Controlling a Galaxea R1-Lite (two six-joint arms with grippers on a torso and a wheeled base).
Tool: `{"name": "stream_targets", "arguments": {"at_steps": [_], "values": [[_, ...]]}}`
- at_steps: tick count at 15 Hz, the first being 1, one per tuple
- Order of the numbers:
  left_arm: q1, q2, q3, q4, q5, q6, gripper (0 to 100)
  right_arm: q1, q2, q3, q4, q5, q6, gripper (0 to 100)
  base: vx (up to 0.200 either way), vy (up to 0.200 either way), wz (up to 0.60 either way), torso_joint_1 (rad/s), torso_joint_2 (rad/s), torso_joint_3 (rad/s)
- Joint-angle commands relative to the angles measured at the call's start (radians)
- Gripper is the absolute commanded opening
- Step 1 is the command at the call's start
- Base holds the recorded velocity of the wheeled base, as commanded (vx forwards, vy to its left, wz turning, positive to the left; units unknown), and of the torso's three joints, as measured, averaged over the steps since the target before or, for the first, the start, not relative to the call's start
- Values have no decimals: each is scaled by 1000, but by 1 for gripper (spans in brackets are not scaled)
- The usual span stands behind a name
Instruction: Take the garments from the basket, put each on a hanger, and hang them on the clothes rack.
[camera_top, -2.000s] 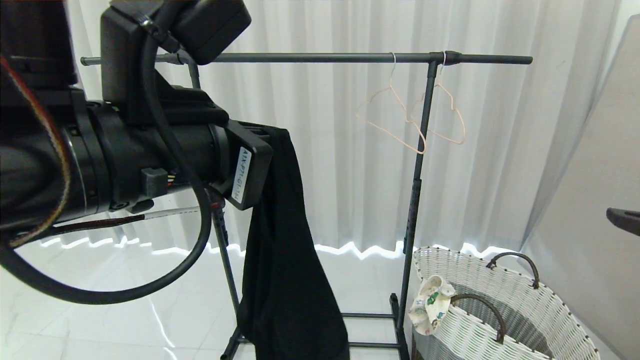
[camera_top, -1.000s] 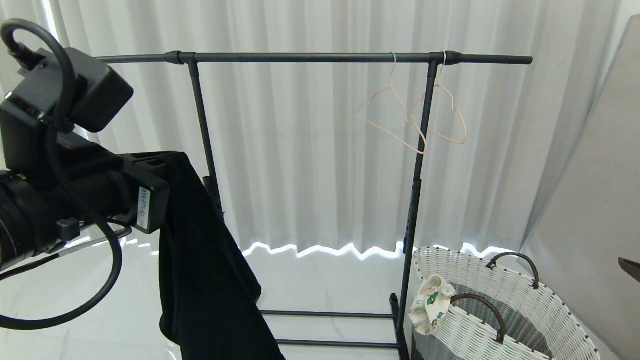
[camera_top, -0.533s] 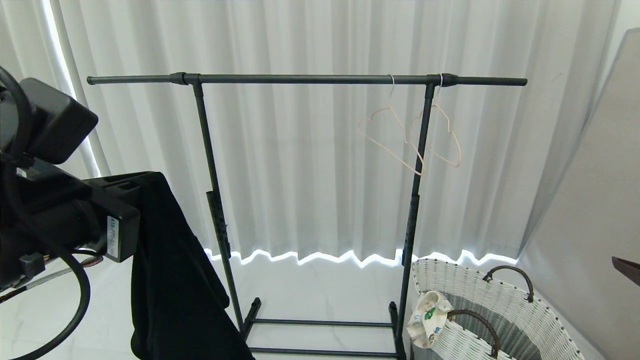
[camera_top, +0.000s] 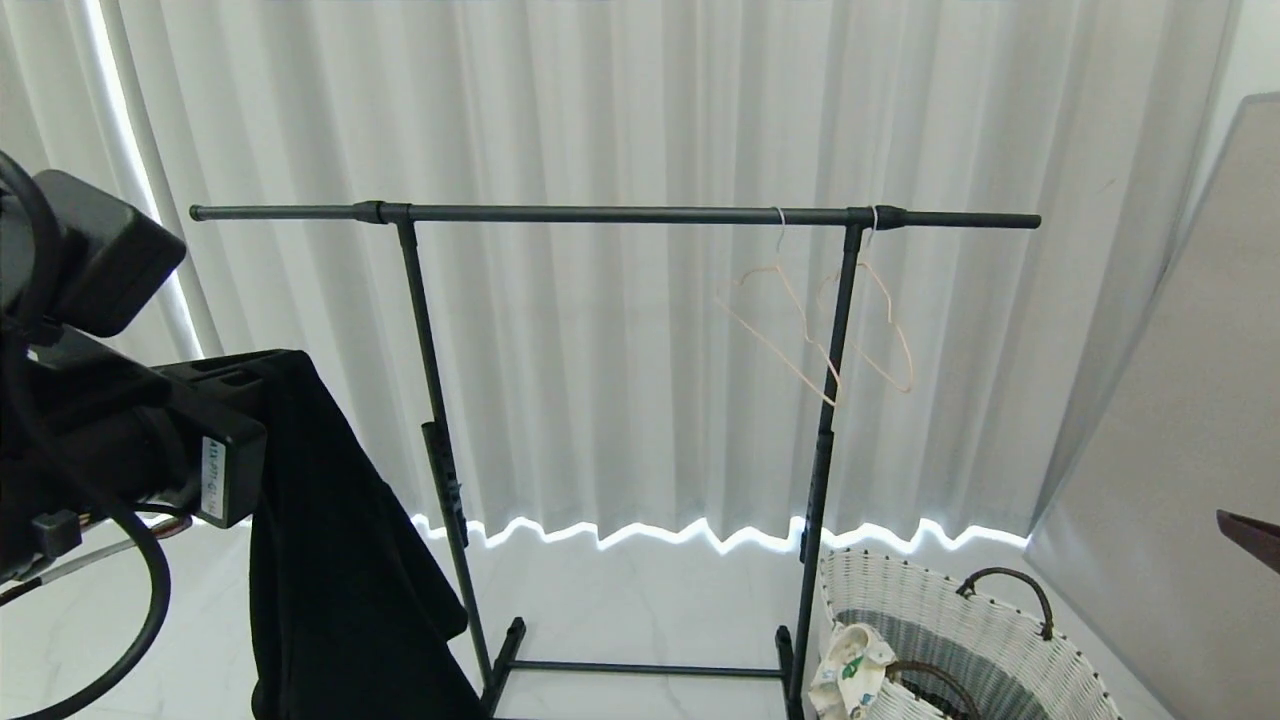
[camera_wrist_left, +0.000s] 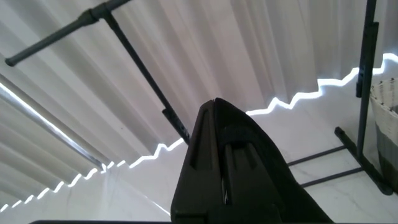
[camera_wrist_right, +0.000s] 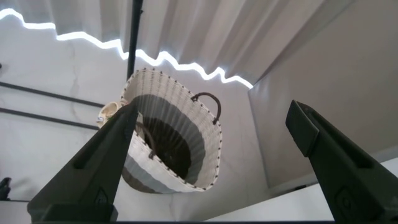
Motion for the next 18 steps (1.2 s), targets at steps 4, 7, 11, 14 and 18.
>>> {"name": "stream_targets", "arguments": {"at_steps": [4,7,11,14,18], "values": [[3,-29,5,-2,0,-1,0,0,14,-3,-22,-2,-2,100,0,0,0,231,-508,-283],[5,-26,7,-2,-1,-1,0,-6,40,-3,-71,-7,-2,100,0,0,0,243,-535,-289],[5,-21,7,-2,-1,0,0,-20,60,2,-125,-6,-2,100,0,0,0,256,-559,-301],[5,-27,7,-2,-11,-4,0,-37,76,-5,-145,-1,-2,100,133,0,0,93,-198,-110],[5,-27,5,-2,-15,-1,0,-43,101,-5,-183,2,-2,100,200,0,0,14,-27,-13]]}}
